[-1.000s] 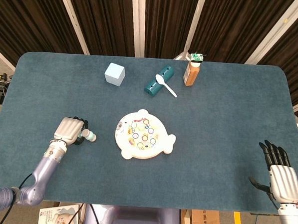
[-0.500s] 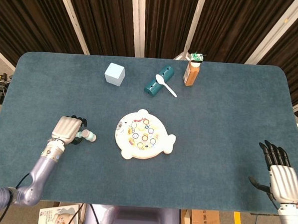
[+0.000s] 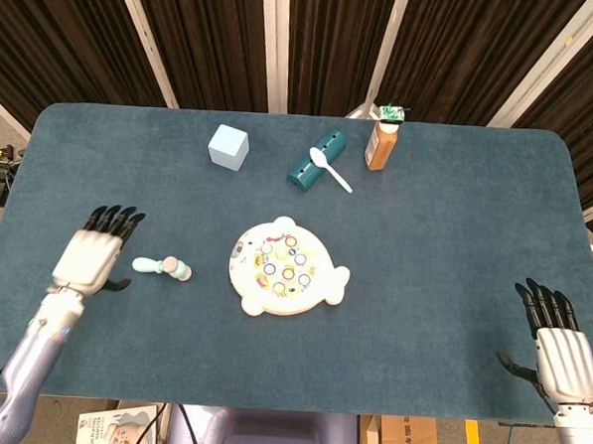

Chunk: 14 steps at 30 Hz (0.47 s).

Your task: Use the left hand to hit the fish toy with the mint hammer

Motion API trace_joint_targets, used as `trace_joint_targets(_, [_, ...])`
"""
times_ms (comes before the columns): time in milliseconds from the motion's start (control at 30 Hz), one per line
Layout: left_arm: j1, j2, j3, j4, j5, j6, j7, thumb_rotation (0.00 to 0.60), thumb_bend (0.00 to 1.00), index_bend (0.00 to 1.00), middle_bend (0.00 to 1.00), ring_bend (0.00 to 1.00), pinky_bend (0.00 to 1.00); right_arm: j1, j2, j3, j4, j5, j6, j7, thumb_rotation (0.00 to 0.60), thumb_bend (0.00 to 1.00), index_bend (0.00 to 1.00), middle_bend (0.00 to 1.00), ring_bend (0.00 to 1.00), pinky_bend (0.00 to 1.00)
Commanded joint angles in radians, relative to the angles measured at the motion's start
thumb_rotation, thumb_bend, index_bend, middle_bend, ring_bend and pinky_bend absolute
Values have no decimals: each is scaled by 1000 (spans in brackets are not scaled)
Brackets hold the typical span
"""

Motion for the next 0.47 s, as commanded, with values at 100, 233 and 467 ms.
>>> trace_joint_targets(100, [222,58,169,-31,248,233,-114,600,58,2,0,0,0,1,0,-4,-2,-8,3,-44,600,186,0,0,0,0])
trace_joint_targets(233, [330,28,218,80,377,370,-201,600,57,0,0,0,0,0,-6,-5,4,-11,7,-60,600,186,0,0,0,0])
trace_joint_targets(467, [418,1,205,200,425,472,-283,600,55,0,0,0,0,3,-13,-3,15,-13,5,-61,600,186,0,0,0,0])
